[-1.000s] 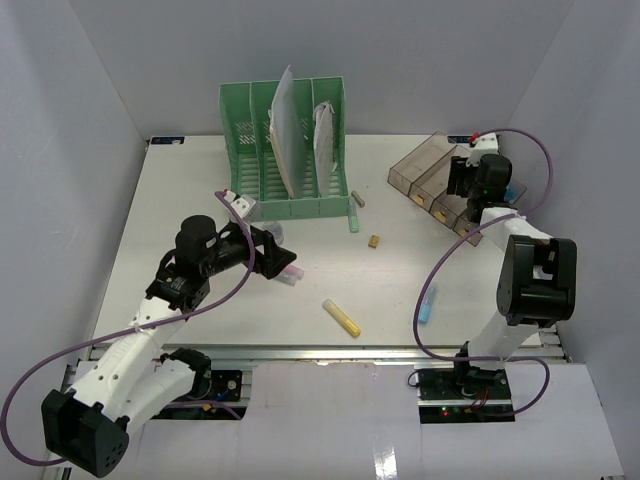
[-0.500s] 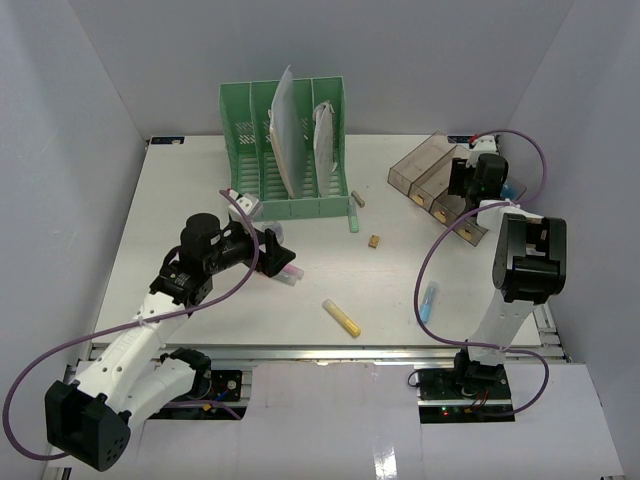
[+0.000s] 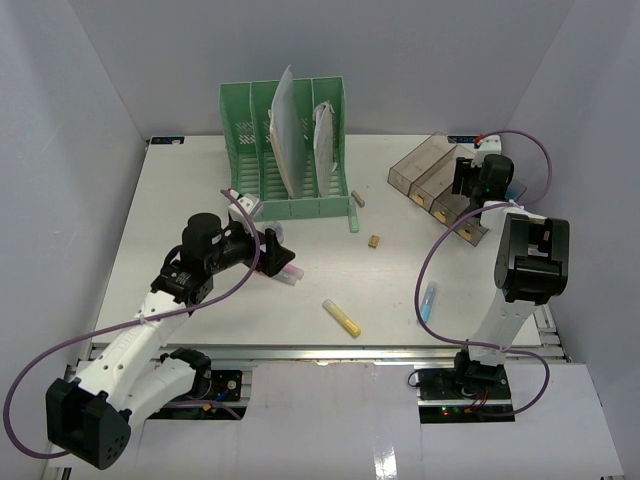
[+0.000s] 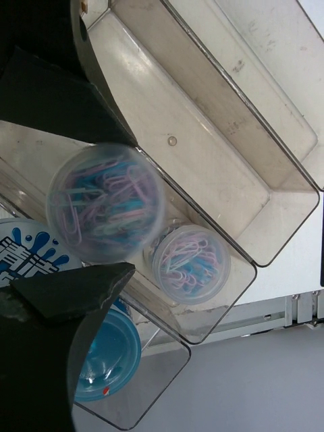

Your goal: Organize the desk

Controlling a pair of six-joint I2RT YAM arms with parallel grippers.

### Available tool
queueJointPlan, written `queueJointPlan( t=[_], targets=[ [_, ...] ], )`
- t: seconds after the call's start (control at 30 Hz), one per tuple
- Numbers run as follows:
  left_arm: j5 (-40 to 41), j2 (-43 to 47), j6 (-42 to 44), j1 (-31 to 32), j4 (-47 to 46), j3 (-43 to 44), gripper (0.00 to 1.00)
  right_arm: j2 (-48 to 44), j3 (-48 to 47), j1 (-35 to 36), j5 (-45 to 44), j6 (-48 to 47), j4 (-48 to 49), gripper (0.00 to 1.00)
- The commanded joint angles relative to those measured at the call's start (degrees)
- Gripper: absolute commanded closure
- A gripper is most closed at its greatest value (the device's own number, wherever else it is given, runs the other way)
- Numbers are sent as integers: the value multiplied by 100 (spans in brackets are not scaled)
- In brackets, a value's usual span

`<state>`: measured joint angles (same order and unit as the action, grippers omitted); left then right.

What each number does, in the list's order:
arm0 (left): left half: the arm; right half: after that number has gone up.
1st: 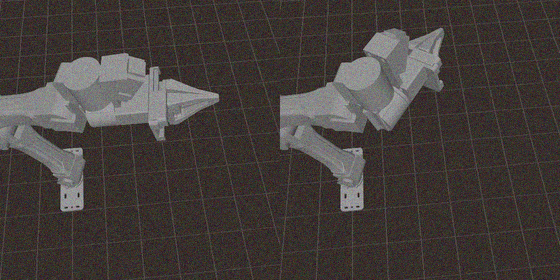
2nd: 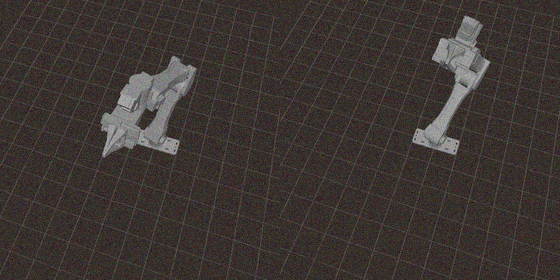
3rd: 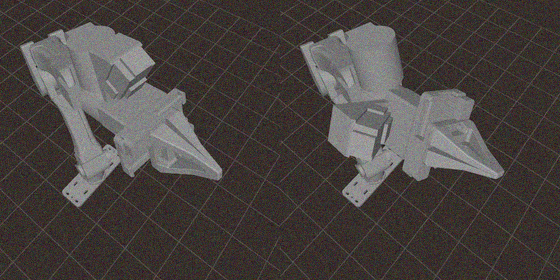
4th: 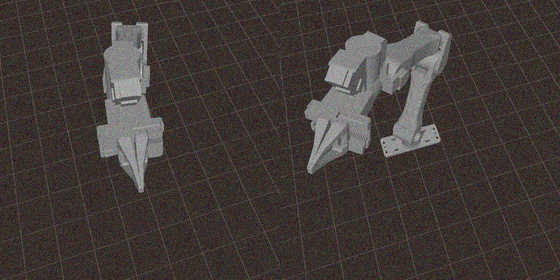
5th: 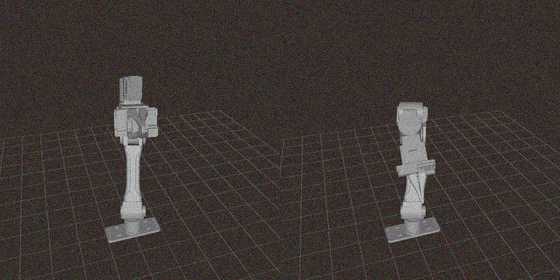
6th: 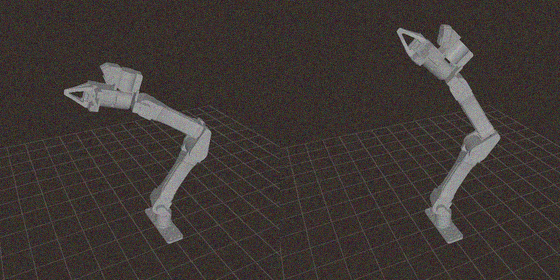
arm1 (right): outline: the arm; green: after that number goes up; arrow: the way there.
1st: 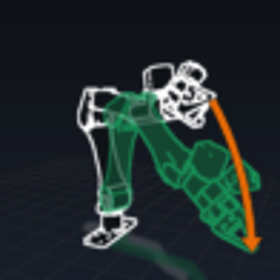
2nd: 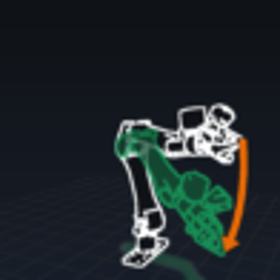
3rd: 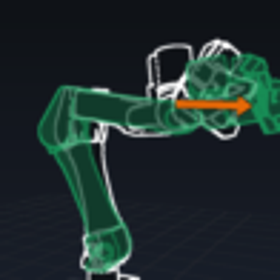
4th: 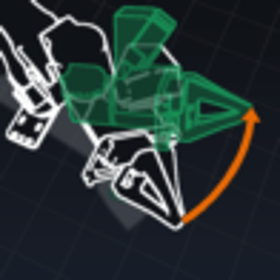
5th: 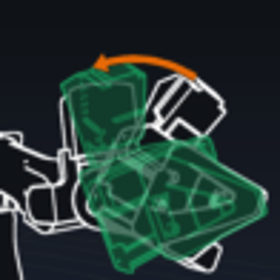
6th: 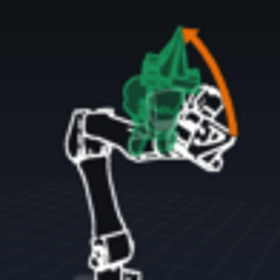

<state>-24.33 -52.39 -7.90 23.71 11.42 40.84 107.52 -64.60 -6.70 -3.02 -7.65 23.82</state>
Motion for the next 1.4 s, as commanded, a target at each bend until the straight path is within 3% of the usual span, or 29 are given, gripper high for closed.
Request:
queueJointPlan(
  t=[0.0,0.2,0.27,0.37,0.5,0.63,0.73,0.83,1.07,1.37],
  targets=[
    [104,-71,61,-40,-8,-57,2,-177,-18,-42,125,-81,309,20],
    [181,-205,52,-60,9,-58,2,-234,-45,-76,243,-29,239,9],
    [209,-258,34,-79,9,-57,2,-394,12,-79,638,-50,223,7],
    [286,-456,-15,-102,1,-42,2,-870,37,-86,1624,-364,-304,2],
    [607,-978,-224,-162,36,73,2,-1494,0,-57,3773,-1106,-1441,9],
    [980,-1632,-525,-174,106,333,2,-2252,342,98,5167,-1625,-2320,10],
    [1467,-2263,-756,-182,258,737,2,-2886,693,270,5740,-2250,-3339,10],
    [2078,-2769,-854,-178,312,1062,2,-3360,1026,309,5981,-2478,-3755,10],
    [3082,-3658,-926,-174,310,1576,2,-4448,1777,310,6293,-2474,-3744,10],
    [3229,-4480,-982,-174,159,2146,4,-4755,1916,310,6494,-2314,-3703,10]
  ],
)
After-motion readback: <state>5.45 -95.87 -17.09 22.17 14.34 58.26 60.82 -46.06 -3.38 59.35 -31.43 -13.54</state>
